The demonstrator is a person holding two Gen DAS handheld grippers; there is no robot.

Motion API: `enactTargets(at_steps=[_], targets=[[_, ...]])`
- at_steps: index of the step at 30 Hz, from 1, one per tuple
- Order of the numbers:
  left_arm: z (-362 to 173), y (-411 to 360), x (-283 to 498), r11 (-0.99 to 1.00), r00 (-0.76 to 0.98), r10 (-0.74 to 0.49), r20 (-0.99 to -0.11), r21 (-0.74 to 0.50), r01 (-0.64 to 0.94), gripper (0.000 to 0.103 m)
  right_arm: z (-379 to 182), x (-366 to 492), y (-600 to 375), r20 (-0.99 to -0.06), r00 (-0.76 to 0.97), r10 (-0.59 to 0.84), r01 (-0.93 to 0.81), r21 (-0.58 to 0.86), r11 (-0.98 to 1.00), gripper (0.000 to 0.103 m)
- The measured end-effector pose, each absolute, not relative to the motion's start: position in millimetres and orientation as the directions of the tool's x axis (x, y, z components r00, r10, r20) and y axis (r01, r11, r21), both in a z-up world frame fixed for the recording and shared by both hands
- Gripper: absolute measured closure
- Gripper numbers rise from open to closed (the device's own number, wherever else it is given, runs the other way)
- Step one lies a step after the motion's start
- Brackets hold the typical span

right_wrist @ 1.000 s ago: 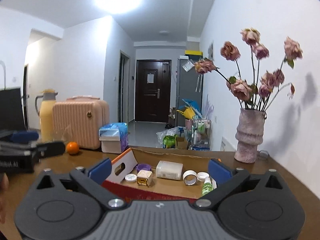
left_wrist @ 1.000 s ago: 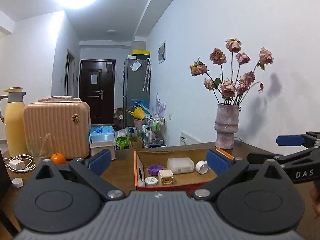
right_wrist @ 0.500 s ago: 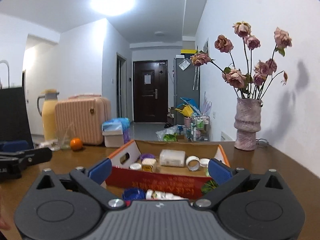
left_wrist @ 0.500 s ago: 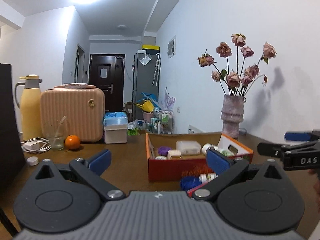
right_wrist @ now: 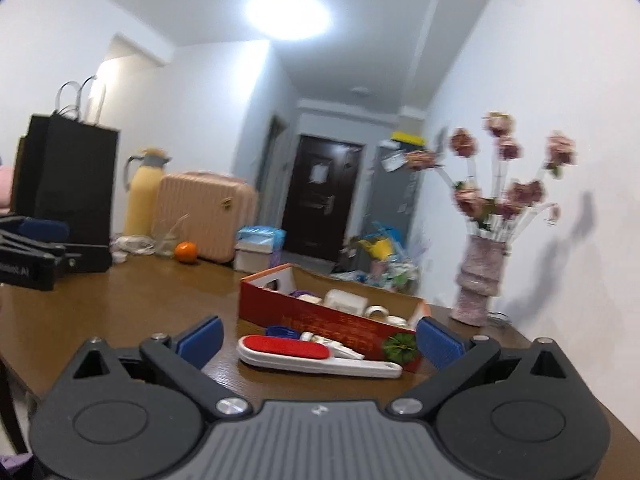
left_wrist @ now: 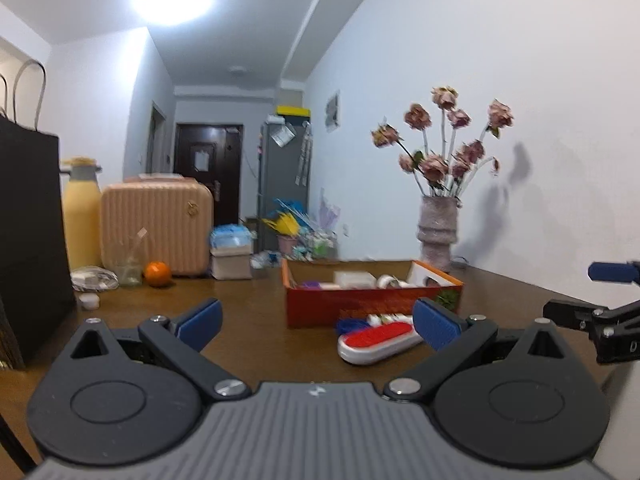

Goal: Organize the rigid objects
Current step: 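Withdraw both tools from the box back over the red lint brush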

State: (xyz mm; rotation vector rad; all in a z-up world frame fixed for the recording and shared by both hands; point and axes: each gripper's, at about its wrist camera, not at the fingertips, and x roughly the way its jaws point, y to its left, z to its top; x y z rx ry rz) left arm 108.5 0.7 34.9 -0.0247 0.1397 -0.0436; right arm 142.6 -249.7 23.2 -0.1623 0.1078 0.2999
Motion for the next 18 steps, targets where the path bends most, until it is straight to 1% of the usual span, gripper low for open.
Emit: enactTargets(at_steps=[2,5,7,9,12,15,18], targets=[[28.5,-4.3,109.0,0.998,0.983,-0.053,-0.178,0.007,0.055,0.000,17.2,136.6,-261.8,-0.136,0.959,0.248,-0.258,-0.055,0.965,0.000],[20.8,-9.2,109.2,0.999,0.981,-0.028,-0.192,0.039,0.036,0.000,13.0,135.4,-281.7,-0.166,0.963,0.211,-0.209,0.032,0.977,0.000],[19.0,-9.2,110.7,0.999,0.979,-0.035,-0.200,0.028,0.041,0.000,15.0,136.1,-289.0,-0.170,0.968,0.187,-0.184,0.036,0.982,0.000],[17.1,-10.7,112.4,0.999,0.978,-0.037,-0.206,0.024,0.043,0.000,17.8,136.0,-295.4,-0.153,0.974,0.169,-0.164,0.043,0.986,0.000],[13.3,-14.3,116.3,0.998,0.975,-0.035,-0.218,0.037,0.044,0.000,17.4,136.2,-300.9,-0.143,0.973,0.181,-0.171,0.078,0.982,0.000],[8.7,-18.1,122.9,0.997,0.968,-0.045,-0.246,0.044,0.058,0.000,10.1,137.9,-301.4,-0.158,0.968,0.192,-0.180,0.087,0.980,0.000],[5.3,-20.9,130.7,0.996,0.963,-0.061,-0.263,0.049,0.077,0.000,3.2,146.2,-298.6,-0.189,0.965,0.183,-0.174,0.062,0.983,0.000]])
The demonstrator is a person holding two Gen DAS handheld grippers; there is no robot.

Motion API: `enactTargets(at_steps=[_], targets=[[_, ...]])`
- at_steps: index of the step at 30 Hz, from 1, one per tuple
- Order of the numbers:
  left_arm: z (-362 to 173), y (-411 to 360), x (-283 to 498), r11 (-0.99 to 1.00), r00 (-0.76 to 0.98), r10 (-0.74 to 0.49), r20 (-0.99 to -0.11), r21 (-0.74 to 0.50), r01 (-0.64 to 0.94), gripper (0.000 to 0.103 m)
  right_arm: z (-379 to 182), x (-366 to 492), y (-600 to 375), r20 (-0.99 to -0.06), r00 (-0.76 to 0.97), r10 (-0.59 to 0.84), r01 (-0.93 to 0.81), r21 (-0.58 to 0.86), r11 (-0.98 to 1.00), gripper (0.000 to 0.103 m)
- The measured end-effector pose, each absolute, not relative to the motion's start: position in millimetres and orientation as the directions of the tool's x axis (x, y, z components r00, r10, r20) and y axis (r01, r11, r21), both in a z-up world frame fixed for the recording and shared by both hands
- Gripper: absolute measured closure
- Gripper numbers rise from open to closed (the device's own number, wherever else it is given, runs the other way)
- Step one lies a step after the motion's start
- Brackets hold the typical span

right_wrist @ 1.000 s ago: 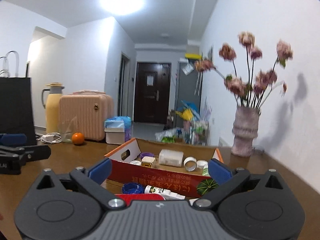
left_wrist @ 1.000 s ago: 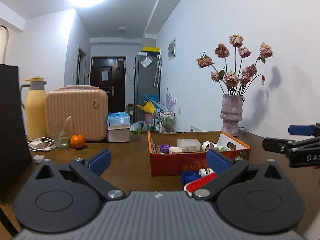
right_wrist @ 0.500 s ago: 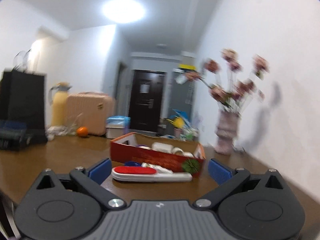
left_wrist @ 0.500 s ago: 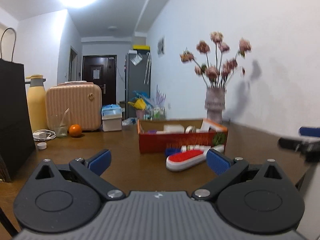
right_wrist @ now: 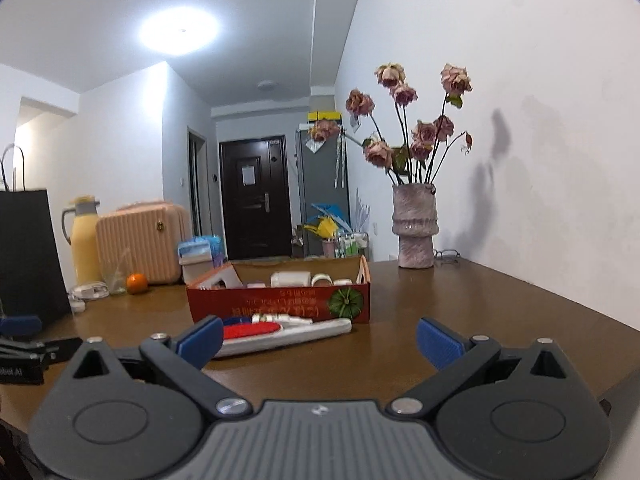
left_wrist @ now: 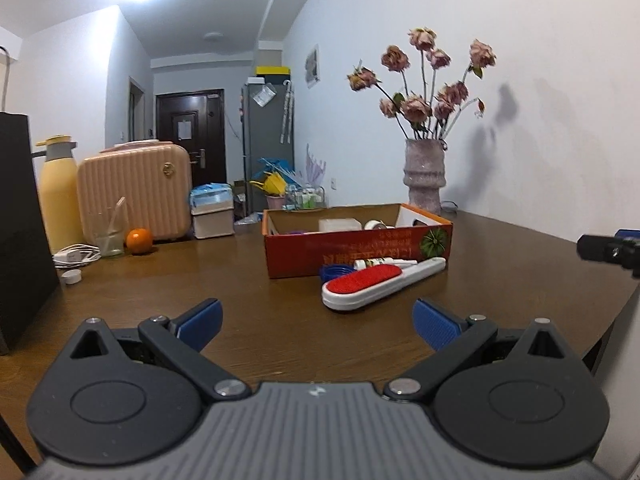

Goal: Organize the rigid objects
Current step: 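Withdraw both tools from the box back over the red lint brush, then grasp the red-and-white lint brush with the left tool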

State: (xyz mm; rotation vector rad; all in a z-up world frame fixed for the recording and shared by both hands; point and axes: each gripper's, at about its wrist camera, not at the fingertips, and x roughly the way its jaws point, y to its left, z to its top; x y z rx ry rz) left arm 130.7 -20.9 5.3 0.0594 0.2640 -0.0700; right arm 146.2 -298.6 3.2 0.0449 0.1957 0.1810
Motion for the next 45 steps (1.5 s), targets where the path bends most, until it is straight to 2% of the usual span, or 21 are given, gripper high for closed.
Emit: enactTargets(at_steps=[5,10,16,17,20,21,23,27,29,31,34,38,45], targets=[[3.7,-21.0,153.5,0.995,0.957,-0.056,-0.286,0.059,0.076,0.000,-3.6,173.6,-301.2,-0.253,0.950,0.182,-0.167,0.078,0.983,0.000],[-1.7,-20.4,203.2,0.996,0.914,-0.072,-0.398,0.015,0.085,0.000,-10.1,224.0,-298.1,-0.352,0.922,0.160,-0.133,0.101,0.986,0.000],[-4.7,-18.3,264.6,0.993,0.873,-0.118,-0.472,-0.074,0.095,0.001,-14.9,304.4,-310.4,-0.440,0.869,0.225,-0.139,0.219,0.966,0.012],[-4.9,-18.5,274.2,0.993,0.870,-0.114,-0.479,-0.079,0.086,0.005,-15.2,321.1,-313.9,-0.455,0.860,0.232,-0.138,0.231,0.963,0.016],[-6.9,-20.4,303.4,0.994,0.855,-0.100,-0.509,-0.098,0.057,0.019,-16.4,370.3,-324.8,-0.495,0.827,0.266,-0.135,0.284,0.949,0.034],[-8.6,-19.4,313.0,0.991,0.843,-0.107,-0.528,-0.120,0.051,0.021,-17.9,385.9,-326.0,-0.511,0.814,0.275,-0.136,0.292,0.947,0.036],[-13.0,-17.2,332.3,0.981,0.808,-0.149,-0.570,-0.187,0.049,0.027,-22.3,420.0,-321.6,-0.558,0.787,0.265,-0.142,0.254,0.957,0.037],[-22.7,-15.5,355.6,0.958,0.780,-0.228,-0.583,-0.280,0.070,0.027,-28.0,462.9,-312.8,-0.596,0.751,0.283,-0.187,0.219,0.958,0.058],[-27.8,-14.7,364.0,0.953,0.771,-0.232,-0.593,-0.298,0.057,0.029,-31.3,477.3,-310.4,-0.613,0.737,0.286,-0.197,0.210,0.958,0.063],[-33.4,-13.5,374.0,0.947,0.755,-0.244,-0.609,-0.319,0.048,0.035,-35.3,488.0,-308.4,-0.626,0.715,0.310,-0.222,0.218,0.950,0.063],[-38.2,-10.2,382.2,0.926,0.751,-0.294,-0.592,-0.371,0.070,0.043,-43.0,499.2,-311.3,-0.646,0.679,0.349,-0.240,0.254,0.937,0.069],[-40.0,-4.8,388.1,0.907,0.744,-0.319,-0.587,-0.417,0.059,0.045,-44.1,500.2,-311.9,-0.664,0.658,0.355,-0.247,0.255,0.935,0.079],[-33.9,5.1,385.2,0.911,0.756,-0.297,-0.583,-0.409,0.043,0.051,-40.1,458.9,-304.7,-0.674,0.661,0.329,-0.217,0.248,0.944,0.090]])
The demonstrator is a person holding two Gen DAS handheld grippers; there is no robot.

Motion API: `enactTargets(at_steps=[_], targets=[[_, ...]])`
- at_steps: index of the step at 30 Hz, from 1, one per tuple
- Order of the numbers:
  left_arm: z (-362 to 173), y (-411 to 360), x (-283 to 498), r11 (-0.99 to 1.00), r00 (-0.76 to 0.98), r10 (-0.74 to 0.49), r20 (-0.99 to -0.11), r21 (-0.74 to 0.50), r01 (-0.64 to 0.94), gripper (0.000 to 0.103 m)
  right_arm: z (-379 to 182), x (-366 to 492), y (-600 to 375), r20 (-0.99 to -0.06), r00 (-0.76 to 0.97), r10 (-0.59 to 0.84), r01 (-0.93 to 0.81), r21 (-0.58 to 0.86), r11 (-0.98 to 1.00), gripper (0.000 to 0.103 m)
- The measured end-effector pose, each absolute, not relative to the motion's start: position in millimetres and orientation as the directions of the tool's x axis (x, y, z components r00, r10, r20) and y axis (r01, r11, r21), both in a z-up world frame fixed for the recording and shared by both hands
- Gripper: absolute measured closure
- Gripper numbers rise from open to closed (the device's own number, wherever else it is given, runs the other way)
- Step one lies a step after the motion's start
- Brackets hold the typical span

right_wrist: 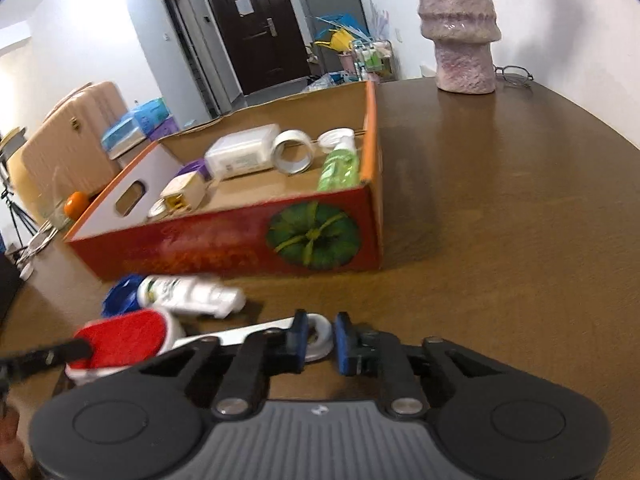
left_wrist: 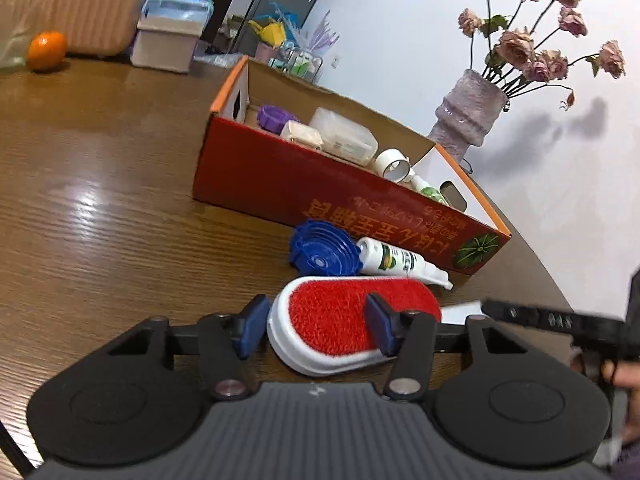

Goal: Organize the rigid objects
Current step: 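Grasp the red-and-white lint brush with the left tool, then lift the lint brush with the left tool over the box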

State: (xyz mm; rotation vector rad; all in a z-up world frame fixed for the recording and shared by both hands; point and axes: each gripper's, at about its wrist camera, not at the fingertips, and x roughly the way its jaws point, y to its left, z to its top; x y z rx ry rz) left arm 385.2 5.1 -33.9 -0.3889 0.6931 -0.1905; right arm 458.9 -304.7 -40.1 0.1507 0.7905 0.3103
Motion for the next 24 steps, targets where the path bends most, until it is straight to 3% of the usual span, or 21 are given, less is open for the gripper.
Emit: enactTargets(at_steps=[10,24], targets=[[-4.6,15.6,301.6,0.931,0.831,-0.286,-0.477,-0.342,0.125,0.057,-43.1,347.1,-300.1,-0.597,0.735,0.320,-0.144,0.324,0.935,0.092],[-13.1,49.6,205.5,0.914,0.847,-0.273,-0.456,-0.398,0.081,0.056,-36.4,231.3,-269.2,-0.529,0.793,0.302,-0.156,0.303,0.940,0.092]])
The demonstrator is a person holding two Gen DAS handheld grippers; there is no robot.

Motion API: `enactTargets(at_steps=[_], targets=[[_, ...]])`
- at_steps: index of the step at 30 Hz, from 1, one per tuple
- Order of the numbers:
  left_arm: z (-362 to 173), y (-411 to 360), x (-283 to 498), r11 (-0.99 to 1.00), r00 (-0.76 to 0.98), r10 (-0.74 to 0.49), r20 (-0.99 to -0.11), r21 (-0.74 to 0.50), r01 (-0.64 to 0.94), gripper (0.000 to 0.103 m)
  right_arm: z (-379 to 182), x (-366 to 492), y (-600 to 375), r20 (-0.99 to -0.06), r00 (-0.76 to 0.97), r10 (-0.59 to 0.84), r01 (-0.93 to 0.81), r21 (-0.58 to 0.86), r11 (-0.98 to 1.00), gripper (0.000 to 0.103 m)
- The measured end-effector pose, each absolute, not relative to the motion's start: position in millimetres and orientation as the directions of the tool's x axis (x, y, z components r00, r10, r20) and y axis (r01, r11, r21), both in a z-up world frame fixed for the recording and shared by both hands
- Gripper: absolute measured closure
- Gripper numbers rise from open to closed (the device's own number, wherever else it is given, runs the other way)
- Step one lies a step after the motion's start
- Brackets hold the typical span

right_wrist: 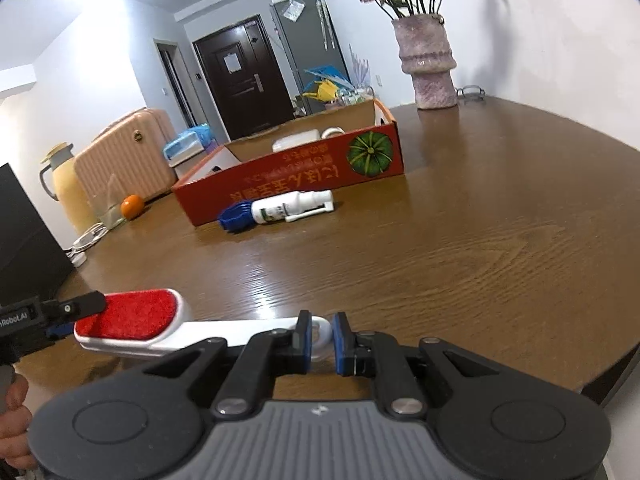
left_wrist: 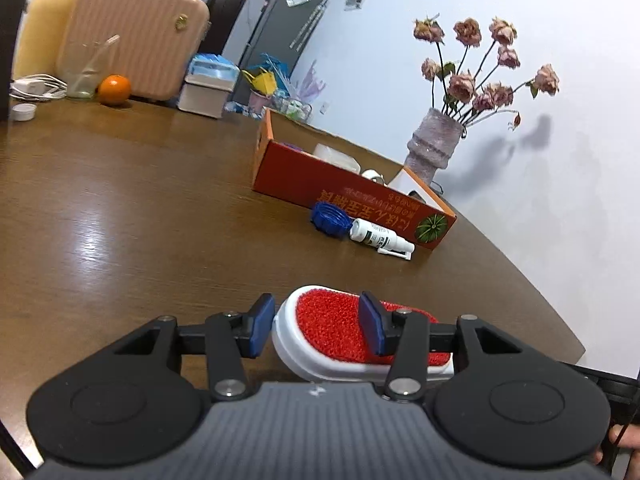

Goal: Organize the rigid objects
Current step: 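Lift the lint brush with the left tool over the box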

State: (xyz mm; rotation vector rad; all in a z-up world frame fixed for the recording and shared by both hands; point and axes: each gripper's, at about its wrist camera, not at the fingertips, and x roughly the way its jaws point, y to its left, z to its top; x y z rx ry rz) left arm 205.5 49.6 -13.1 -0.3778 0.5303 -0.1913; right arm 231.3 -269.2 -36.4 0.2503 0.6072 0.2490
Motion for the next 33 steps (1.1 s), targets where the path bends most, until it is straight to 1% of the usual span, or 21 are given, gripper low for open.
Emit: enactTargets(at_steps=[4,5,10,14,17,23,27,29,31,33], targets=[[2.8,50.0,179.8,0.914,0.877,-0.274,-0.394,-0.389,0.110,0.056,-21.0,205.2,-264.7,-0.482,0.830,0.281,-0.163,0.272,0.948,0.092],[7.5,50.1,173.3,0.914,0.884,-0.273,-0.379,-0.388,0.116,0.056,-21.0,205.2,-264.7,-0.482,0.830,0.281,-0.163,0.272,0.948,0.092],[33.0,51.6,140.7,0.911,0.917,-0.278,-0.285,-0.380,0.158,0.056,12.6,163.5,-264.7,-0.384,0.880,0.280,-0.194,0.249,0.949,0.092],[48.2,51.1,126.2,0.910,0.931,-0.278,-0.237,-0.376,0.176,0.056,31.5,144.3,-264.5,-0.326,0.904,0.278,-0.209,0.233,0.950,0.092],[54.1,48.4,124.7,0.912,0.933,-0.282,-0.222,-0.365,0.188,0.056,38.1,140.0,-265.3,-0.309,0.912,0.269,-0.203,0.231,0.952,0.092],[60.3,43.8,145.4,0.922,0.935,-0.278,-0.220,-0.335,0.195,0.056,36.2,159.8,-264.6,-0.313,0.917,0.246,-0.171,0.248,0.954,0.092],[68.6,40.2,178.5,0.923,0.933,-0.285,-0.220,-0.327,0.205,0.056,40.9,188.2,-266.2,-0.310,0.921,0.236,-0.161,0.247,0.955,0.092],[74.0,40.3,202.8,0.915,0.927,-0.297,-0.229,-0.346,0.207,0.056,46.7,206.7,-268.9,-0.301,0.925,0.234,-0.158,0.255,0.954,0.092],[78.0,42.5,229.1,0.909,0.920,-0.302,-0.249,-0.367,0.199,0.056,51.6,231.1,-273.8,-0.293,0.925,0.241,-0.153,0.293,0.944,0.092],[82.1,43.0,250.8,0.907,0.919,-0.307,-0.246,-0.369,0.204,0.056,54.2,242.4,-275.0,-0.292,0.924,0.246,-0.155,0.304,0.940,0.092]])
